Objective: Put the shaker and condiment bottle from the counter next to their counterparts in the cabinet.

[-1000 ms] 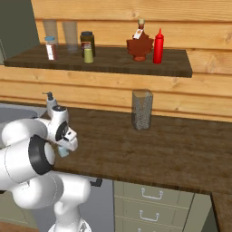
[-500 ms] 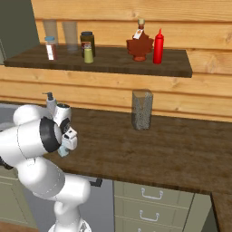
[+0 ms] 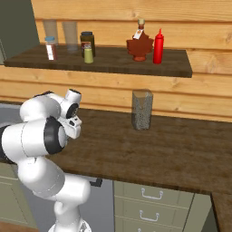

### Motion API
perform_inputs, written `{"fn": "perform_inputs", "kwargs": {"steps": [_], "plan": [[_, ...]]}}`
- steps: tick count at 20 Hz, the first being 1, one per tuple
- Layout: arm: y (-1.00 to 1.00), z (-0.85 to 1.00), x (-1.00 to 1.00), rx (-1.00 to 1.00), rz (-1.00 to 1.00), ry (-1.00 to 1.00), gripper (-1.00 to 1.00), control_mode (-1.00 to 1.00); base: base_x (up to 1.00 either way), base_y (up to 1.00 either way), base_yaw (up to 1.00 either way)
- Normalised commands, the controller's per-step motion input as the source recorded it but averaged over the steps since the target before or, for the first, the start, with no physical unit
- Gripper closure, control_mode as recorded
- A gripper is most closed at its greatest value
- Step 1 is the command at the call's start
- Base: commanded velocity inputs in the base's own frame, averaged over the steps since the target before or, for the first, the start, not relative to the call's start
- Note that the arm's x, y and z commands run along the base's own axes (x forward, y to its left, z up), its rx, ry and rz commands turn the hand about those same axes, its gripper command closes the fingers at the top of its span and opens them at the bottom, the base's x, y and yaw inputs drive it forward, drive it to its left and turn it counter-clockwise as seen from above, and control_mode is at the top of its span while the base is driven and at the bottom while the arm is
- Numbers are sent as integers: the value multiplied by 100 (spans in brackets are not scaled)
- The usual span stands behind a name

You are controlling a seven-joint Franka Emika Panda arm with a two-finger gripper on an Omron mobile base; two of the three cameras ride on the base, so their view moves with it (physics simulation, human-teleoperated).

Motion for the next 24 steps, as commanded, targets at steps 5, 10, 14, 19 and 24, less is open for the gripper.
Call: {"fn": "perform_inputs", "kwargs": {"steps": [5, 10, 14, 19, 24], "plan": [[0, 21, 0, 1, -5, 5, 100, -100, 0, 0, 0], [-8, 44, -5, 0, 0, 0, 100, -100, 0, 0, 0], [-25, 100, 0, 0, 0, 0, 100, -100, 0, 0, 0], [-28, 100, 0, 0, 0, 0, 100, -100, 0, 0, 0], [-10, 73, -1, 0, -2, 0, 100, -100, 0, 0, 0]]}}
